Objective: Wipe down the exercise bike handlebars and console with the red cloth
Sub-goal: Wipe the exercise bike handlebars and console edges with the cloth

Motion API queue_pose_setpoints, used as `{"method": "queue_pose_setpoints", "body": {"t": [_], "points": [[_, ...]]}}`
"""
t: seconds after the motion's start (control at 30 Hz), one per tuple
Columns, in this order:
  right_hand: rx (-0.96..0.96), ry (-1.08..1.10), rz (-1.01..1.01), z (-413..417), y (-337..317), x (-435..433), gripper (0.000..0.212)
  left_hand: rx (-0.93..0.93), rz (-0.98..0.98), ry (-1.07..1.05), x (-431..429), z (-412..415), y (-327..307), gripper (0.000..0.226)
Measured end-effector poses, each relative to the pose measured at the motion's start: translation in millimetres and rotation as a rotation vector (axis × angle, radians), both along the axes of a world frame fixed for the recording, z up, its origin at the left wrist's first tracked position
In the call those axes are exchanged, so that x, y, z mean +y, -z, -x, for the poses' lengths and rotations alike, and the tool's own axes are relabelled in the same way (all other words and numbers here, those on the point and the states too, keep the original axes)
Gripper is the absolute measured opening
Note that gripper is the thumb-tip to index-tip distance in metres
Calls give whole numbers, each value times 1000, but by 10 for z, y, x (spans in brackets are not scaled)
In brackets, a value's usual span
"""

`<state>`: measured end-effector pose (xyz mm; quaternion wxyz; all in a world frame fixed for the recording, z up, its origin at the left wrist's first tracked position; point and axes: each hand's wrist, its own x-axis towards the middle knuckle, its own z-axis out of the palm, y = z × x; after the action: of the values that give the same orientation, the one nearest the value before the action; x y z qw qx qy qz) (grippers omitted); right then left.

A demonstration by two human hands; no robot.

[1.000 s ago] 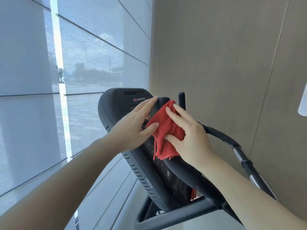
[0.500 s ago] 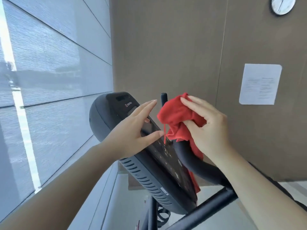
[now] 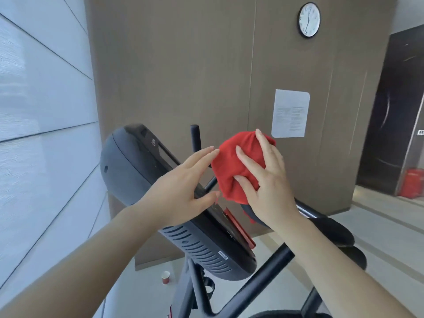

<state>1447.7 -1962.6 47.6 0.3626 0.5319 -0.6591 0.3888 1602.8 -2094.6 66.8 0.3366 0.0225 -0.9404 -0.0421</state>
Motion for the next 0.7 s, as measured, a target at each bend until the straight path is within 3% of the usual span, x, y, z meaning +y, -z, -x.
{"method": "queue_pose_setpoints", "body": {"t": [0.4, 0.7], "points": [[-71, -53, 43, -12, 413, 94, 51, -60, 12, 96, 104, 252, 316, 81], [-51, -93, 35, 19, 68, -10, 44, 37, -6, 117, 33, 341, 206, 82]]}}
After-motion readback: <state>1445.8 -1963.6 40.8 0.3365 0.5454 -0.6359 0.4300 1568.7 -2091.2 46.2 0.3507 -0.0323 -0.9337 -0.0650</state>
